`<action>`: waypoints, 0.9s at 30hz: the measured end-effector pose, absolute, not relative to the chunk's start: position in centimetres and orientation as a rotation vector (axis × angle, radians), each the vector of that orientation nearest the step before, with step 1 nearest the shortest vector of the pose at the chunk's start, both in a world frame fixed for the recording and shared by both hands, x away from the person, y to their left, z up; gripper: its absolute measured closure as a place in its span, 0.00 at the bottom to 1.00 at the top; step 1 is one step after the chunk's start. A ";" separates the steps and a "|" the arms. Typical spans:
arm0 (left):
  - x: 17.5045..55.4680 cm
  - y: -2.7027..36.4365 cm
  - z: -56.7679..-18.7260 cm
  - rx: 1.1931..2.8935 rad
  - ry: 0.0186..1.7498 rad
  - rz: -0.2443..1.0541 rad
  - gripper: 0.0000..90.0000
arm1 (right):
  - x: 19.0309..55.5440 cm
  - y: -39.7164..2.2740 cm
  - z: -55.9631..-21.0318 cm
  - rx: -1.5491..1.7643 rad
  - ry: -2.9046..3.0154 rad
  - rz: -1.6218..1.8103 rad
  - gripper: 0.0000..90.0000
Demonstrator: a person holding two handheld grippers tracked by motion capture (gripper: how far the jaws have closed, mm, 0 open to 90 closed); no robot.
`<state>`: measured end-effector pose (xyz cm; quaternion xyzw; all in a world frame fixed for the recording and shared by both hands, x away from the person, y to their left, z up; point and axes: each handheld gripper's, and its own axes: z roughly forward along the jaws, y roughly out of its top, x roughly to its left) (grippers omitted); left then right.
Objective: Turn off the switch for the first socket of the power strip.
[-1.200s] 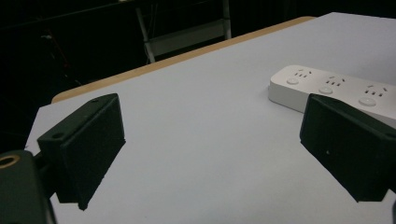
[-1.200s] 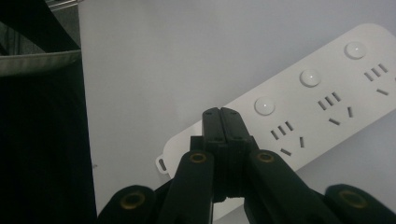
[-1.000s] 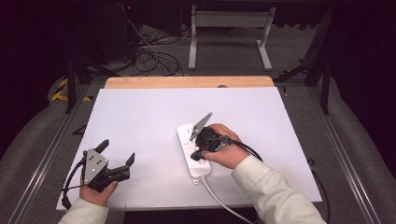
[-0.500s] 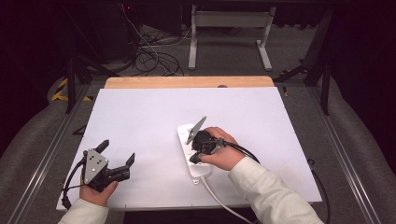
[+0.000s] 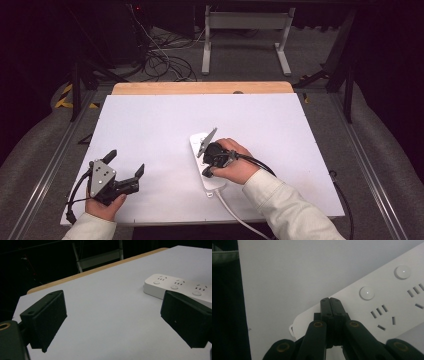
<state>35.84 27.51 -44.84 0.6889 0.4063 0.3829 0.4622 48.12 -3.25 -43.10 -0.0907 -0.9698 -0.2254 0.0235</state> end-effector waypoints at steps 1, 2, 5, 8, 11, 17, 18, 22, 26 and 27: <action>35.8 27.5 -44.8 1.694 0.999 0.942 0.08 | 48.1 -3.2 -43.1 -0.284 -3.003 -0.693 1.00; 35.9 27.5 -44.8 1.694 1.000 0.941 0.08 | 48.1 -3.2 -43.1 -0.284 -3.004 -0.693 1.00; 35.9 27.5 -44.9 1.693 1.000 0.940 0.08 | 48.0 -3.2 -43.1 -0.276 -3.017 -0.690 1.00; 35.9 27.5 -44.8 1.695 1.000 0.943 0.08 | 47.9 -3.2 -43.2 -0.279 -3.020 -0.697 1.00; 35.9 27.5 -44.8 1.696 0.999 0.943 0.08 | 47.9 -3.2 -43.3 -0.290 -3.018 -0.698 1.00; 35.9 27.5 -44.9 1.696 1.000 0.943 0.08 | 47.9 -3.2 -43.4 -0.270 -3.024 -0.691 1.00; 35.9 27.5 -44.9 1.696 1.001 0.942 0.08 | 47.9 -3.2 -43.4 -0.269 -3.022 -0.693 1.00; 35.9 27.5 -44.9 1.698 1.000 0.943 0.08 | 48.0 -3.3 -43.5 -0.281 -3.010 -0.700 1.00; 35.9 27.4 -44.9 1.700 1.000 0.940 0.08 | 48.1 -3.2 -43.4 -0.291 -3.007 -0.683 1.00; 35.9 27.4 -44.9 1.700 0.999 0.941 0.08 | 48.0 -3.2 -43.4 -0.297 -3.006 -0.686 1.00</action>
